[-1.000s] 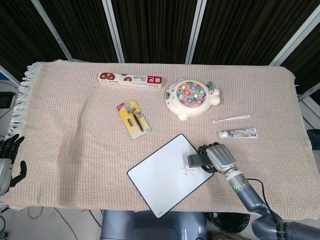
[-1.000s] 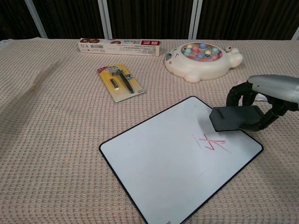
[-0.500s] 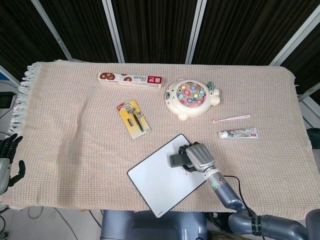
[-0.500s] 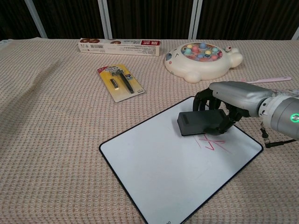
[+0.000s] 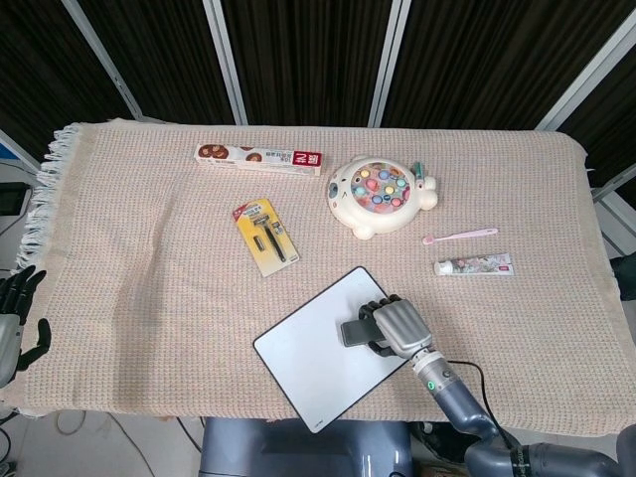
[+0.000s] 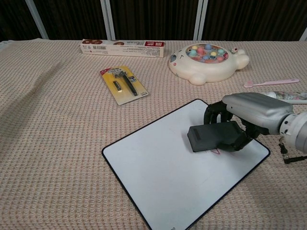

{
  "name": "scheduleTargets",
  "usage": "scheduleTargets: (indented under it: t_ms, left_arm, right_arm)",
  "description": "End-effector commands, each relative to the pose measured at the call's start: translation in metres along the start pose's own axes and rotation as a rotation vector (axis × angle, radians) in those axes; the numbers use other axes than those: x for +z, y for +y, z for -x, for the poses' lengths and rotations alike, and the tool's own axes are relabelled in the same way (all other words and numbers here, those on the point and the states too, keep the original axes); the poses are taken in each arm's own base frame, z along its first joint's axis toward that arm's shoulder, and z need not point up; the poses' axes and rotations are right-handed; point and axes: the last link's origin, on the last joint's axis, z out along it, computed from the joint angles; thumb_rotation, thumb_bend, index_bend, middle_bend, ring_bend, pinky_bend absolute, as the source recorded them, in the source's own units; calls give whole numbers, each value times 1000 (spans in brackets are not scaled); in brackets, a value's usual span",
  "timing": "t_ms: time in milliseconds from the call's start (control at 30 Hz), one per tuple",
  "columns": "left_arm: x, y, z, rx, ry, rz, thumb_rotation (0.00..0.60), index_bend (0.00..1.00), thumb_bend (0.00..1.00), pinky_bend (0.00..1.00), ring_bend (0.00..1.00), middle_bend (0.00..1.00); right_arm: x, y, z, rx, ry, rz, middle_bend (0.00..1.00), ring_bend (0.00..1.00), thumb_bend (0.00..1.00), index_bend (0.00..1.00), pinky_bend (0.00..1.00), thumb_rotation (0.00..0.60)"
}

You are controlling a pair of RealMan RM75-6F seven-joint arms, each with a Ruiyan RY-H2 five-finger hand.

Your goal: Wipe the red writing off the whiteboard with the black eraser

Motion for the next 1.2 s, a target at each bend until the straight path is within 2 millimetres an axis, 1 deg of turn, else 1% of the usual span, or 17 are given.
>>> scheduleTargets:
  t_ms: [33,233,400,567,767,1000,1100,1200]
  left_arm:
    - [0,0,0,0,1,0,600,53,599,52,34,2]
    - [0,0,0,0,2,0,600,52,599,52,34,2]
    - [0,0,0,3,2,1,600,53,599,52,34,2]
    - [0,0,-1,3,4,1,600,53,600,52,34,2]
    - [0,0,-1,5,4,1,600,52,599,52,34,2]
    - [0,-1,-1,5,5,0,600,53,600,52,34,2]
    - [0,-1,-2,2,8,2,600,53,600,52,34,2]
    - [0,-1,-1,6,6,3,600,53,599,52,34,1]
  right_arm:
    - [-15,0,6,-9,-15,-11,511,487,406,563,346,600]
    - [-37,-2,11,-22,-28,-33,511,487,406,563,346,600]
    - [-42,-2,10,-19,-24,-39,511,487,405,563,346,600]
    - [-30,4,7,-24,-12,-19,512,487,406,564,346,600]
    - [-9,15,1,-28,18,32,512,487,406,565,346,600]
    - [10,26,-9,-21,56,84,512,487,406,566,346,600]
    - [14,34,-18,-22,75,110,512,487,406,566,346,600]
    - [12,43,-29,-17,100,133,512,486,406,566,347,600]
